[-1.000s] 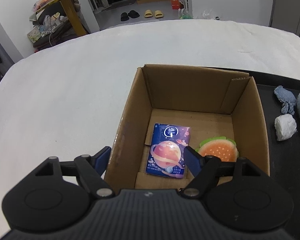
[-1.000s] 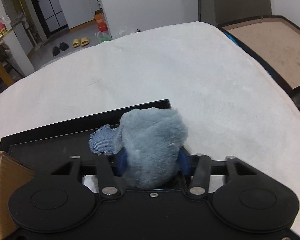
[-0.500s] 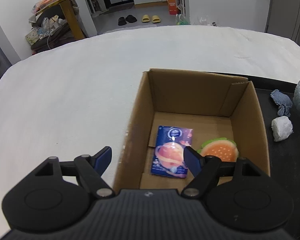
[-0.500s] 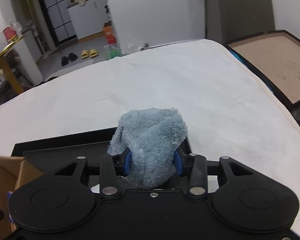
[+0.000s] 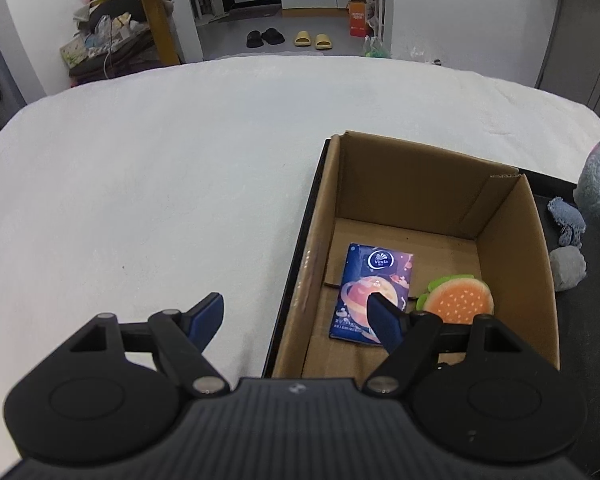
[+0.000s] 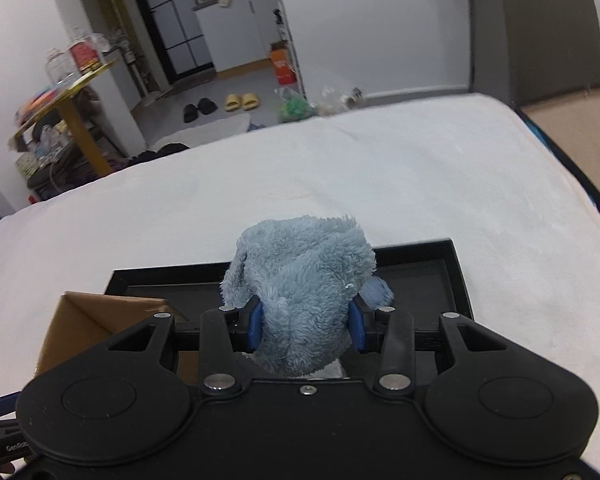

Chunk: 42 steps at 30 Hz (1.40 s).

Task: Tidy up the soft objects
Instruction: 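Carry the grey fluffy plush with the right gripper into the box and release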

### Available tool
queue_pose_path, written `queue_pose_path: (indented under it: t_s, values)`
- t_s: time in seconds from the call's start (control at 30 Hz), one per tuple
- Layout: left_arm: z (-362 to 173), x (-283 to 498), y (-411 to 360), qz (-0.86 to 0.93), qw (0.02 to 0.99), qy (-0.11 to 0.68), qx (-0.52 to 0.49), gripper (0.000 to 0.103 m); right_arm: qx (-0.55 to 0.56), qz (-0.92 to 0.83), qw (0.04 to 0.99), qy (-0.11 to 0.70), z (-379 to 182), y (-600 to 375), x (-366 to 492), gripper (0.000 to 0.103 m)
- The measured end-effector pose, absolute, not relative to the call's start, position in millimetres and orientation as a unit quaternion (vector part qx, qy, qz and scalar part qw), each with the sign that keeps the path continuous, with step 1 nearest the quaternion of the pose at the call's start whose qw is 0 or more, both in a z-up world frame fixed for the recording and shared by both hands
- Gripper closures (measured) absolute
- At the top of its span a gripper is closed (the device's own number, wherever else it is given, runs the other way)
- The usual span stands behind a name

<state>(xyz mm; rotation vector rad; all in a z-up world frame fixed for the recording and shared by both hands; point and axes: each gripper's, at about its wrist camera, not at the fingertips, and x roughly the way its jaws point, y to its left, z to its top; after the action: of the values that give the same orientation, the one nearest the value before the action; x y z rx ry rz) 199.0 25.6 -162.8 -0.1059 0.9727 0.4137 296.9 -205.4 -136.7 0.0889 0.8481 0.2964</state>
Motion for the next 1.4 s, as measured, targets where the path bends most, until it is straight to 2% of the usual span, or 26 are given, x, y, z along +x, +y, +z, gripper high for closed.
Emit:
queue_pose_path:
  t_s: [0.33,0.47,0.57,0.73,0.83,1.1,1.4]
  values:
    - [-164,187,32,0.189,0.867,0.454,-0.073,0.026,0.011,0.202,0.901,0.384,-116,-165,274,0.063]
    - [-164,185,34,0.183,0.871,0.449,-0.08,0.03,-0.004,0.221,0.898,0.38,-113,-147,267,0.063]
    - [-164,183,36,0.182,0.874,0.442,-0.083,0.037,-0.011,0.233,0.896,0.379,-111,-135,260,0.063]
    - [-168,184,36,0.173,0.875,0.445,-0.082,0.059,-0.019,0.242,0.892,0.381,-111,-122,255,0.063]
    - [-170,184,39,0.174,0.872,0.448,-0.092,0.069,-0.026,0.247,0.89,0.383,-111,-116,252,0.063]
    - [-177,183,47,0.163,0.868,0.456,-0.114,0.09,-0.047,0.258,0.885,0.386,-114,-100,244,0.063]
    - [-179,180,54,0.151,0.871,0.448,-0.13,0.09,-0.057,0.27,0.875,0.398,-118,-85,239,0.063]
